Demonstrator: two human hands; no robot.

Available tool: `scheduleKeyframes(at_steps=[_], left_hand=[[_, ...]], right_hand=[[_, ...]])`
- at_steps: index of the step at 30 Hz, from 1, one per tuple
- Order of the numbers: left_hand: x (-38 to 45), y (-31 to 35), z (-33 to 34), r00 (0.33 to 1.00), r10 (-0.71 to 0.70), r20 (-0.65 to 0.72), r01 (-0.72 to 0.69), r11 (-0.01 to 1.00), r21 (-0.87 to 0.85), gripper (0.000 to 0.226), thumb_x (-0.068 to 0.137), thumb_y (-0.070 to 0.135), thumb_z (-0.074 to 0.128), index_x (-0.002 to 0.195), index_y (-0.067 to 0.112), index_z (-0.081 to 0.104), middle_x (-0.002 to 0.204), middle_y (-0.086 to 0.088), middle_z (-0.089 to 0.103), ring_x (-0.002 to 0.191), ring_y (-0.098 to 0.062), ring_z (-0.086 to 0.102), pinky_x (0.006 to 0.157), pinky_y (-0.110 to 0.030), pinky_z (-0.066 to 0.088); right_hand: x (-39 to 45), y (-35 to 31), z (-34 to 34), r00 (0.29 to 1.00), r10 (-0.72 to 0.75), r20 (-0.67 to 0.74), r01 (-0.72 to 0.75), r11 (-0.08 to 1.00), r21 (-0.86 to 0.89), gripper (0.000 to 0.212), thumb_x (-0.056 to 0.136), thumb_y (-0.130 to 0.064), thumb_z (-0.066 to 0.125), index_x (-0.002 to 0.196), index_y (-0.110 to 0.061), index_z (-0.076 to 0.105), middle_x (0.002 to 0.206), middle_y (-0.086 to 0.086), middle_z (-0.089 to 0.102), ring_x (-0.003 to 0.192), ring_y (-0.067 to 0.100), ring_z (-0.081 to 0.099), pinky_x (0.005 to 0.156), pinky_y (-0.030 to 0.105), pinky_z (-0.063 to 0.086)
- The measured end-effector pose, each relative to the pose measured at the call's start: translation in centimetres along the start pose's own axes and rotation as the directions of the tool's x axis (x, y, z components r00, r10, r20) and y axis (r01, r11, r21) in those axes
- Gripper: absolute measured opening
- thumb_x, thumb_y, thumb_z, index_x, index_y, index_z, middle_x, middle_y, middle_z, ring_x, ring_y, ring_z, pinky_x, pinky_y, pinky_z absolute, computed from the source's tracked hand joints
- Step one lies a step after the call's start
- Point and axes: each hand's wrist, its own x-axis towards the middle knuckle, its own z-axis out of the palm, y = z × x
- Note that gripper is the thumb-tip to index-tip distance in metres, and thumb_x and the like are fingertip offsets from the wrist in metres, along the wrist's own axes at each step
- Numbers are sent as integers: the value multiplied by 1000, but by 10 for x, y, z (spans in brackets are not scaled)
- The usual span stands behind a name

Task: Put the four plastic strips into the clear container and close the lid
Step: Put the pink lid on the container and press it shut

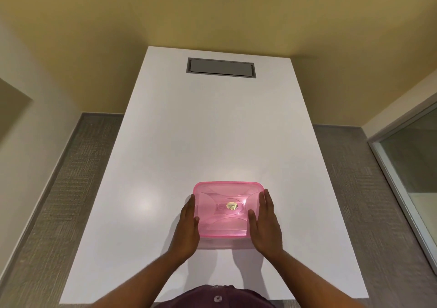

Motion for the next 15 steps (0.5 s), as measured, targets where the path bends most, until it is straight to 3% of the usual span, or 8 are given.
scheduleKeyframes(at_steps=[5,9,12,15], left_hand=[[-2,-15,1,996,82,38,-84,996,38,60,107,18,31,158,26,1,169,5,11,156,-17,17,127,-43,21],[0,-26,-5,992,74,98,-89,983,161,64,105,36,28,158,41,-8,169,17,5,150,-20,34,116,-43,41],[-1,-28,-8,994,34,103,-57,970,234,65,104,43,28,152,54,-15,167,22,13,126,-30,62,100,-43,53],[-2,-29,-7,995,14,97,-39,962,269,66,102,47,28,150,56,-17,161,11,37,97,-37,72,88,-45,57]], right_hand=[[-2,1,2,999,-40,17,42,992,-123,69,106,-51,27,165,-24,1,174,-10,-7,139,27,52,92,42,58],[-1,0,1,999,-39,29,43,987,-155,71,106,-51,27,165,-23,-1,174,-9,-10,125,31,61,82,43,60],[-1,0,2,999,-37,33,42,983,-180,71,106,-51,27,165,-21,0,175,-7,-9,107,34,69,73,44,60],[-1,2,3,999,-32,25,37,980,-195,71,106,-50,28,165,-20,2,175,-6,-7,93,33,71,69,43,60]])
